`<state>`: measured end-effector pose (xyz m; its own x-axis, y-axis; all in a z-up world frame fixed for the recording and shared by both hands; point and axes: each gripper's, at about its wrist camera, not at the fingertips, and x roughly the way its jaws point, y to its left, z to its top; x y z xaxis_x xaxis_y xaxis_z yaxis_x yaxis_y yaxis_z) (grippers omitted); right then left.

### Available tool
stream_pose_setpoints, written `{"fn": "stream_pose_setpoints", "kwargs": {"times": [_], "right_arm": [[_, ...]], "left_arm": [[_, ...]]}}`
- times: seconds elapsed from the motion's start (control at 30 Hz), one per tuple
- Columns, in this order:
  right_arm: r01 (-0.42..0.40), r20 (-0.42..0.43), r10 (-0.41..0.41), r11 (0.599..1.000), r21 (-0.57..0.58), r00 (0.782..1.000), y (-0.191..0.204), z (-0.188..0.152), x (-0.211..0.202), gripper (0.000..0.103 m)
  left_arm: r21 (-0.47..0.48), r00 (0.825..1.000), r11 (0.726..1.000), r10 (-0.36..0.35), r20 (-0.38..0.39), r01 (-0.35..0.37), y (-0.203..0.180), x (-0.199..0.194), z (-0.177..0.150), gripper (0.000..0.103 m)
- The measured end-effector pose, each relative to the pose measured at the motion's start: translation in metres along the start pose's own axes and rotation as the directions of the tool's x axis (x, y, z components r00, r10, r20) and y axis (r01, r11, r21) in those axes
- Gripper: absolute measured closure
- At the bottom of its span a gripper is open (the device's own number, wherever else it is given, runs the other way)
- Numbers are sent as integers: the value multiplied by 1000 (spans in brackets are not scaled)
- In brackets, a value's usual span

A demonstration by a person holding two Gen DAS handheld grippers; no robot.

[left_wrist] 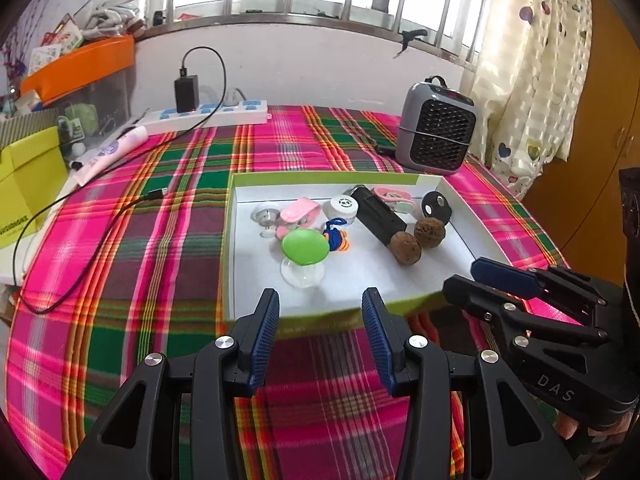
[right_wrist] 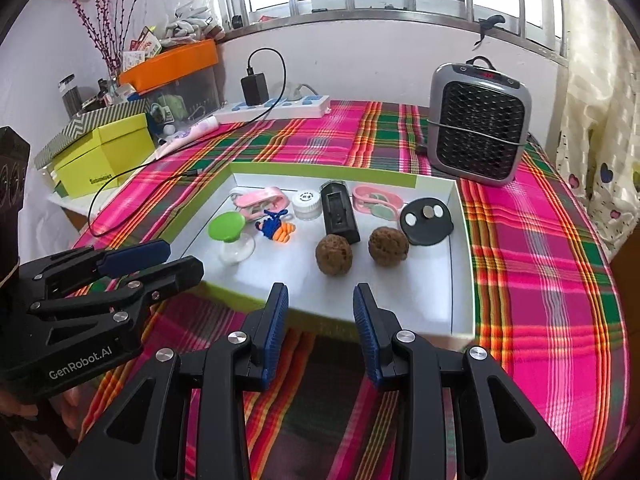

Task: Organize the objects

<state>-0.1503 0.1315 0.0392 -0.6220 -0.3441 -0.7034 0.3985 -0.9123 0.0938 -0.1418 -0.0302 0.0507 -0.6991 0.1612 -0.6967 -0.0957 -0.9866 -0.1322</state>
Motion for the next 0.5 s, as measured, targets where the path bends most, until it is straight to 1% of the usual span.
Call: {"fn": "stream_pose_setpoints", "kwargs": {"times": [0.17, 0.5], "right_arm": [[13, 6, -13, 1000, 5, 1000, 2, -8, -9, 68], [38, -31, -37, 999, 26, 999, 4, -36, -19, 68]], "left_arm": [[7, 1000, 1000, -5, 2, 5, -4, -9, -9, 61], [-5, 999, 1000, -8, -31, 8, -8, -16, -36, 61]]}}
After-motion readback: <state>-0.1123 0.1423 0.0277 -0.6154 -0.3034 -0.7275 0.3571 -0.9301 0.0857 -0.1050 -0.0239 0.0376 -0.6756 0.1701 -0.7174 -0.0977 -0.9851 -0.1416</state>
